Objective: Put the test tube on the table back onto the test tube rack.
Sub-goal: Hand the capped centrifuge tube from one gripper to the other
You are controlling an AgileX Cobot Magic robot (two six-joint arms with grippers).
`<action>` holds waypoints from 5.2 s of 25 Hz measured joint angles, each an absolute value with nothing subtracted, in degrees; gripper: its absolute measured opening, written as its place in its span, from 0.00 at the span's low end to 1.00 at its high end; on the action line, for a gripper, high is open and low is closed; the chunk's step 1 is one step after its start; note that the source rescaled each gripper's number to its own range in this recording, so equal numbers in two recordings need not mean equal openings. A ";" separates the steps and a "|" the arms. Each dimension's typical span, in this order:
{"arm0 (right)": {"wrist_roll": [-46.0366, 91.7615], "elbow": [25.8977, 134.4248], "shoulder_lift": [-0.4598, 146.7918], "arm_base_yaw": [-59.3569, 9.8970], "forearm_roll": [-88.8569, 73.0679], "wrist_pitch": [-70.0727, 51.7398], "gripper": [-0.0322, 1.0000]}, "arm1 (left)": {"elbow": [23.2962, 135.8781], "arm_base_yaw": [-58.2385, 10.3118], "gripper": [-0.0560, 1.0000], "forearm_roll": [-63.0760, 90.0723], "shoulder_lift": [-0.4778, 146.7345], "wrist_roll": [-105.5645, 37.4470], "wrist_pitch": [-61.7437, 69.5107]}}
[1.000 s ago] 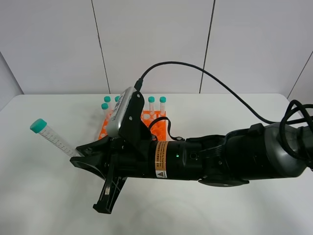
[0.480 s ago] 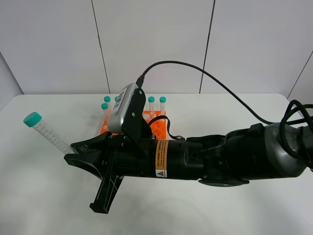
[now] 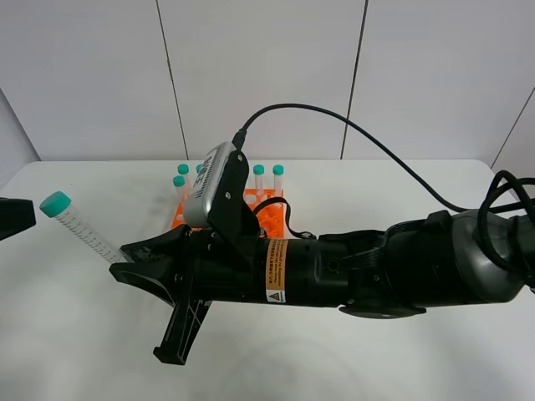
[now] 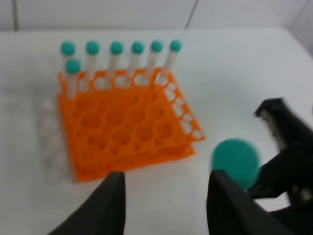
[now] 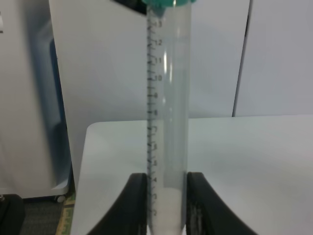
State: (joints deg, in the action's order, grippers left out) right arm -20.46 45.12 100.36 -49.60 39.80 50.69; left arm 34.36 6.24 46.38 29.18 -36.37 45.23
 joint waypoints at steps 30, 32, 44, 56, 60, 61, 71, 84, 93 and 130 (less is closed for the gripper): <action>-21.09 45.08 100.47 -49.60 40.45 46.85 0.03 | 34.53 1.80 0.74 42.64 34.29 -38.48 44.70; -21.23 45.08 100.47 -49.60 40.45 46.91 0.03 | 34.53 1.63 0.74 42.64 34.29 -38.48 44.66; -21.90 45.08 100.47 -49.60 40.57 48.22 0.03 | 34.53 1.63 0.74 46.36 34.58 -40.17 44.36; -23.70 45.08 100.47 -49.60 42.66 48.43 0.03 | 34.53 1.63 0.74 46.50 34.58 -40.22 44.45; -24.32 45.08 100.47 -49.60 43.31 48.59 0.03 | 34.53 1.63 0.74 46.64 34.58 -40.22 44.45; -24.51 45.08 100.47 -49.60 43.47 48.73 0.03 | 34.53 1.63 0.74 46.64 34.58 -40.22 44.45; -24.94 45.08 100.47 -49.60 44.80 50.64 0.03 | 34.53 1.63 0.74 46.84 34.58 -40.22 44.40; -24.43 45.08 100.47 -49.60 42.40 51.23 0.03 | 34.53 1.63 0.74 47.24 34.62 -40.49 44.36; -24.43 45.08 100.47 -49.60 42.25 51.25 0.03 | 34.53 1.63 0.50 48.20 34.62 -40.98 44.72; -31.96 45.08 100.47 -49.22 48.99 57.81 0.26 | 34.36 1.63 0.49 56.17 34.62 -45.02 43.66</action>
